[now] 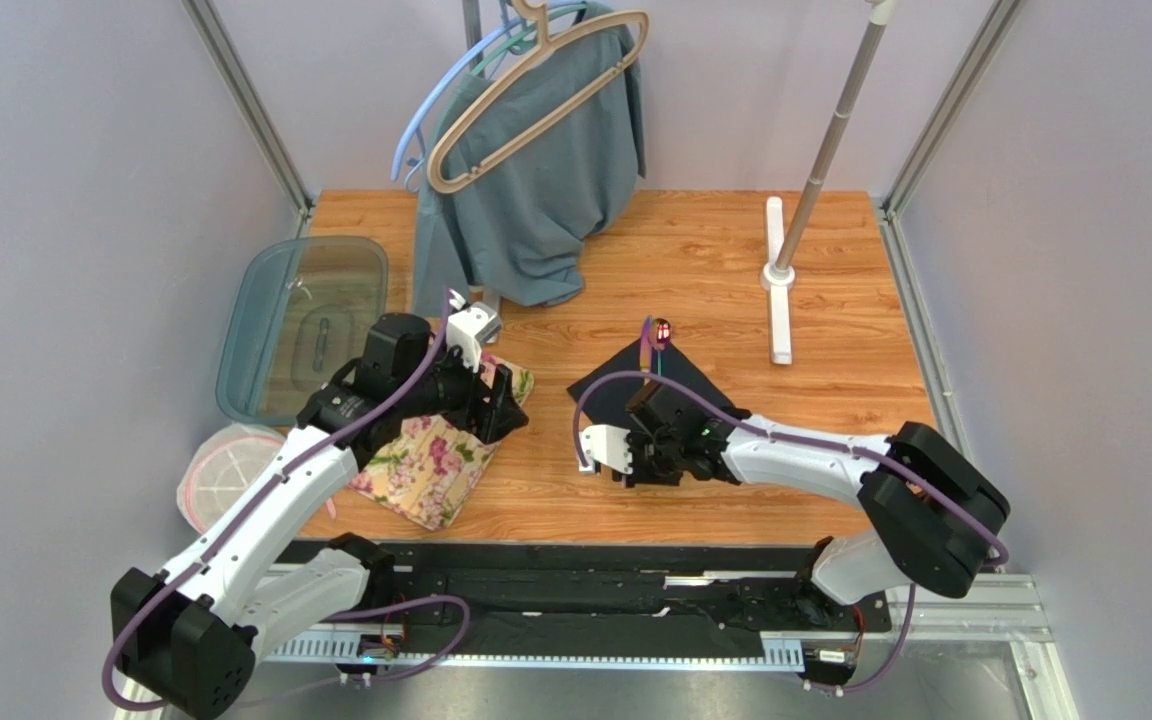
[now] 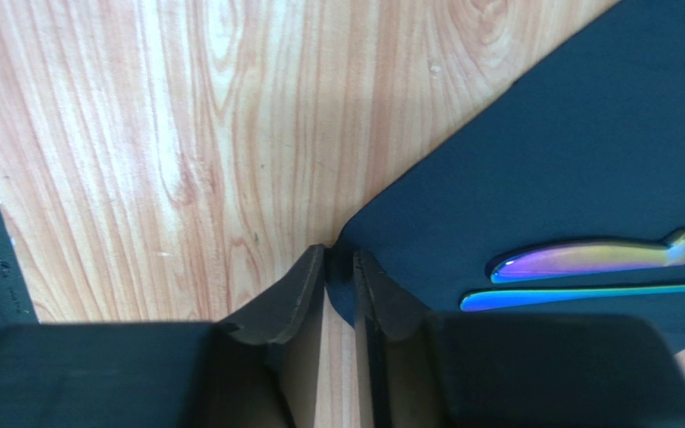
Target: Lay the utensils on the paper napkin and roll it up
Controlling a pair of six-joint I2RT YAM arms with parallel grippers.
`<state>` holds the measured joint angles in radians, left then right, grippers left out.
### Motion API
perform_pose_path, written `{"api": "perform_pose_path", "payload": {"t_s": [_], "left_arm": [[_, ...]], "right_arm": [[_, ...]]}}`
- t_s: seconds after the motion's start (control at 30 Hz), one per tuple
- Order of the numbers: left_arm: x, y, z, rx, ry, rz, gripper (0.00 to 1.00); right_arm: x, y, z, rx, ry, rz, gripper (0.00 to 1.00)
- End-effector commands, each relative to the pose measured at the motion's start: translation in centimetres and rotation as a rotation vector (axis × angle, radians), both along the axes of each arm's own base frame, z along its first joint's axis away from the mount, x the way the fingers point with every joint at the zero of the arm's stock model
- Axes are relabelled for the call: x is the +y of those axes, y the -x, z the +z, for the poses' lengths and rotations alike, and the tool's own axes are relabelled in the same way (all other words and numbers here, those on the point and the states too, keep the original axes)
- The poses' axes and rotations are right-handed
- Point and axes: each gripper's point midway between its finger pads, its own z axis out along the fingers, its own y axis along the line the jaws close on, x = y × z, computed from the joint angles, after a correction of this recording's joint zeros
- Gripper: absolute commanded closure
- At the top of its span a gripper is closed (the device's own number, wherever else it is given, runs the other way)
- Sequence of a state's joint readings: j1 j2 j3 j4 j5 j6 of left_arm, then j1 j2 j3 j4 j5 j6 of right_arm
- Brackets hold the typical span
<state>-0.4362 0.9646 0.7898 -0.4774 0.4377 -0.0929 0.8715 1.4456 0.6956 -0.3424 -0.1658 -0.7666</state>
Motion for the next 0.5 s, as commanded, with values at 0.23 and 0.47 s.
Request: {"api": "perform_pose_path", "payload": {"t_s": [0.23,0.47], "left_arm": [[-0.3,0.1,1.5,-0.039,0.042,-0.02,0.1],[0.1,0.1,2.1,-0.083,0.062,-0.011,0.1]], "right_arm": [[1.4,2.2,3.5,0.047,-0.045,0.051,1.0],[0.9,1.8,4.6,0.052,-0.041,0.057,1.0]]}}
